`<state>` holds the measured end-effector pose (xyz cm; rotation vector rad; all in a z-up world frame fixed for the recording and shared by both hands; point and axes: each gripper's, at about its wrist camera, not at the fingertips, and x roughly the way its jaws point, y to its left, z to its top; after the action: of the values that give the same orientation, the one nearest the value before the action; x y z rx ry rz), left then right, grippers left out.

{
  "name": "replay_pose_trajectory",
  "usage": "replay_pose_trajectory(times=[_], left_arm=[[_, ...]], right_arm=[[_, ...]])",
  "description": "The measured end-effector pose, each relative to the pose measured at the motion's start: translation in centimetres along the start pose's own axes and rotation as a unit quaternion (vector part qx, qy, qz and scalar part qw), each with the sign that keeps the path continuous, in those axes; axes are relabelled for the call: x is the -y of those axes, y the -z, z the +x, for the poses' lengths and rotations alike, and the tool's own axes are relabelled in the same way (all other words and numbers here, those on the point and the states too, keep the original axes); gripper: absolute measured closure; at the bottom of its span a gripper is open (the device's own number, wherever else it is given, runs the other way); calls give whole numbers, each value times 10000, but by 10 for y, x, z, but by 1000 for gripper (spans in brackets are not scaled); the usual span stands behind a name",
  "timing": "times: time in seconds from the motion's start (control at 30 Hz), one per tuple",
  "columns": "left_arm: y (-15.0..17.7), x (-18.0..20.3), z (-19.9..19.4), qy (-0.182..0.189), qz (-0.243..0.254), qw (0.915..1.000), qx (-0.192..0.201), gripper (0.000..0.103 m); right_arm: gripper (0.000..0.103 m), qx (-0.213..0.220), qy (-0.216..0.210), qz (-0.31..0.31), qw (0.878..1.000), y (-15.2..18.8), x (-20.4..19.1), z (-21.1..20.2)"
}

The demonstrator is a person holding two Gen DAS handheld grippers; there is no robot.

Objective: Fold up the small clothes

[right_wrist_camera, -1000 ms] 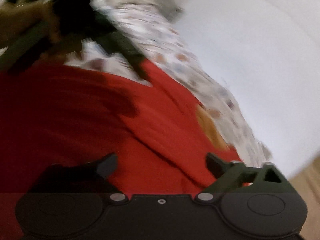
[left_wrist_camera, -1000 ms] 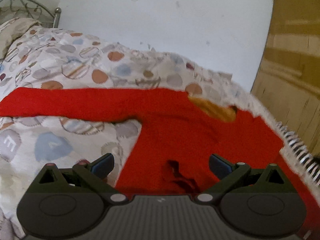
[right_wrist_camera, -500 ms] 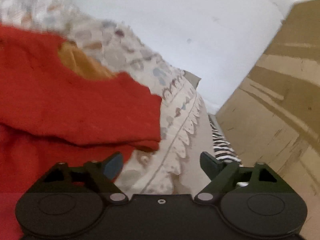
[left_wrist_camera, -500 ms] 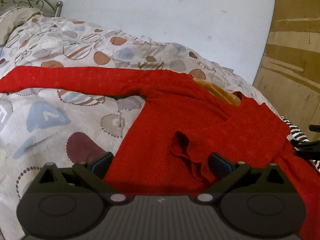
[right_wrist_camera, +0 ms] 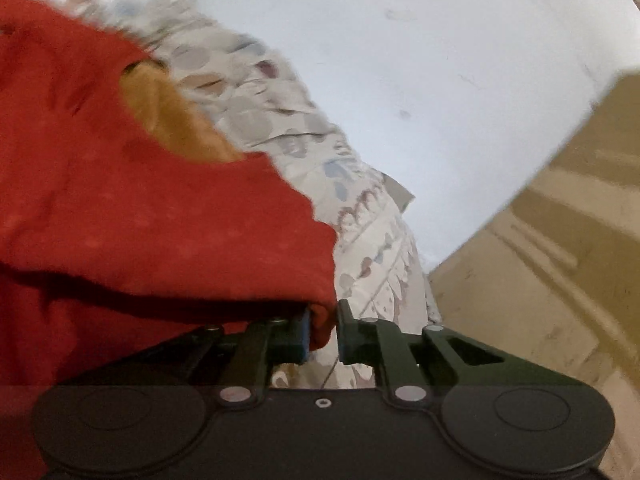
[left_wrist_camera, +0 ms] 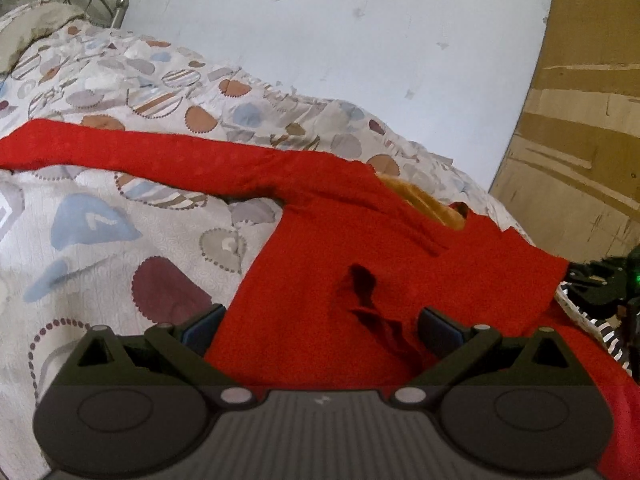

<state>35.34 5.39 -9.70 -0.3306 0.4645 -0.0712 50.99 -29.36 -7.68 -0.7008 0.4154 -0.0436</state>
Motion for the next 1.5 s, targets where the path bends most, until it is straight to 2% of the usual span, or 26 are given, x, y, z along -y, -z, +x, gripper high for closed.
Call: replay_pose_trajectory(times=[0.1,0.13,0.23,0.3,0.4,0.57,0.67,0.7,0.73,0.87,1.0,1.07,1.1,1.17,1.27,1.37,1.5], left_arm=[[0,7,5,-187,207,9995,-121,0],[1,11,6,-257,295,9991,-133,0],[2,14,6,-326,383,9986,-150,0],[2,14,6,-301,357,9988,-144,0],[2,14,6,-296,356,9988,-148,0],[2,14,6,-287,349,9989,-149,0],[2,14,6,-288,352,9989,-148,0],[2,13,6,-286,349,9989,-148,0],[2,14,6,-285,348,9989,-147,0],[2,14,7,-281,347,9989,-147,0],[2,14,7,-277,344,9989,-148,0],[2,13,6,-275,345,9989,-149,0],[2,13,7,-274,343,9989,-149,0],[2,13,7,-271,340,9989,-147,0],[2,13,7,-269,338,9990,-147,0],[2,13,6,-227,311,9992,-144,0],[3,11,6,-201,280,9993,-133,0]], right_arm=[[93,-481,-80,563,9972,12,12,8],[100,-630,-110,728,9953,18,14,11],[103,-1066,7,1116,9880,33,19,22],[103,-1022,-120,1556,9824,40,30,21],[103,-944,-154,1728,9803,39,37,14],[72,-634,114,2063,9764,24,51,3],[44,-288,115,2392,9705,9,59,2],[31,-190,68,2414,9702,3,59,4],[24,-87,12,2378,9713,-3,56,8],[17,-34,-116,2320,9727,-17,44,32],[15,-518,123,2394,9695,-13,37,63],[10,-816,286,2546,9632,-5,39,76],[4,-881,306,2728,9575,-1,42,80],[1,-927,317,2844,9537,4,43,83],[1,-875,333,2771,9563,1,42,80],[4,-621,273,2751,9590,-3,46,62],[1,-296,-133,2630,9643,-12,48,22]])
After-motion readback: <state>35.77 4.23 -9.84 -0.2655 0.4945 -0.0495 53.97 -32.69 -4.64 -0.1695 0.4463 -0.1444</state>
